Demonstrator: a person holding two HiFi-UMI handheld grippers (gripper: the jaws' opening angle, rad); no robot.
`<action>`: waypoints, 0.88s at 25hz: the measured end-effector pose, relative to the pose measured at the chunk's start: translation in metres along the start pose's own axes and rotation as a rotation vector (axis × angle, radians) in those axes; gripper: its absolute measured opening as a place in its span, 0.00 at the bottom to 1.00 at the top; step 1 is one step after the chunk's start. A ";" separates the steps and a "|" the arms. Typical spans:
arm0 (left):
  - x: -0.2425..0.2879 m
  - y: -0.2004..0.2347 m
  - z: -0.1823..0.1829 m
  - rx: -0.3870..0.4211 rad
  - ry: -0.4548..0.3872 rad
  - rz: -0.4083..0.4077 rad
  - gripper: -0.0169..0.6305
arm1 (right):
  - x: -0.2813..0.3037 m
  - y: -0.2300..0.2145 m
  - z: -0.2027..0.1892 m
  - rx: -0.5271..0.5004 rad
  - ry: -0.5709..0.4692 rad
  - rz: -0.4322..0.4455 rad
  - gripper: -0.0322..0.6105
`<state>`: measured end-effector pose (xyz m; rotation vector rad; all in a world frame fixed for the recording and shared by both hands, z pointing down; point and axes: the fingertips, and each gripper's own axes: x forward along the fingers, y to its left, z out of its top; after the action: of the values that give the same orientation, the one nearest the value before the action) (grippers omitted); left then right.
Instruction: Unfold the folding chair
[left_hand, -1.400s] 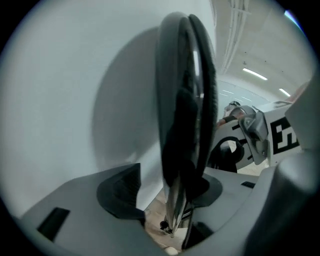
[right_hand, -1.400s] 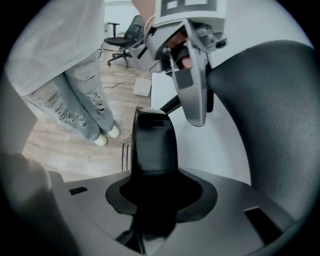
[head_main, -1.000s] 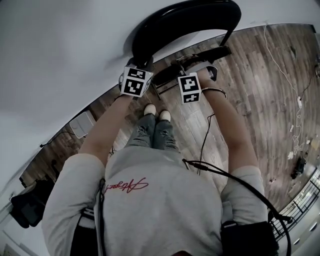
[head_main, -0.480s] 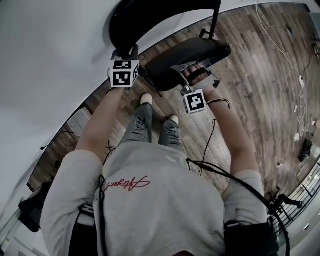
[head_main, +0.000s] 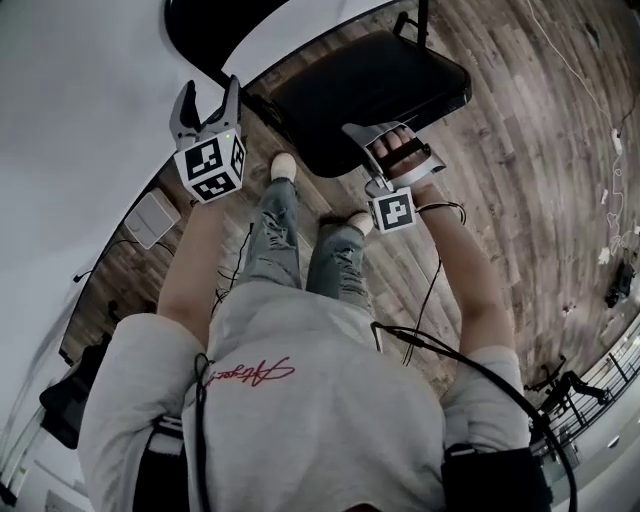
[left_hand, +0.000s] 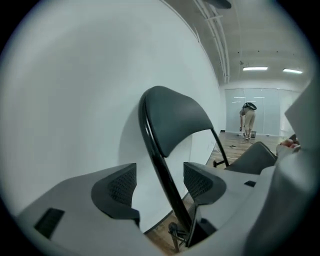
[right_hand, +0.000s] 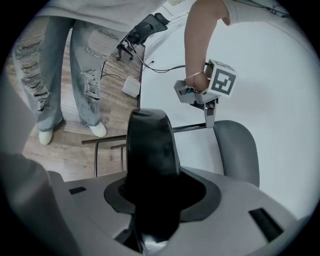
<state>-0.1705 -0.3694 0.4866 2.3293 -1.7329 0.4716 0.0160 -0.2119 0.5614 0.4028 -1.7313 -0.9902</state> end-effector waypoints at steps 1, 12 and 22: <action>-0.013 -0.008 -0.007 0.008 0.003 -0.002 0.52 | -0.002 0.009 -0.001 0.002 0.003 -0.004 0.32; -0.127 -0.218 -0.085 0.151 -0.129 -0.153 0.05 | -0.032 0.097 -0.007 0.020 -0.012 -0.179 0.37; -0.182 -0.274 -0.167 0.102 -0.098 -0.113 0.05 | -0.052 0.175 -0.016 0.008 0.040 -0.320 0.39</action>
<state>0.0216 -0.0693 0.5828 2.5457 -1.6421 0.4427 0.0845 -0.0781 0.6662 0.7161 -1.6654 -1.1934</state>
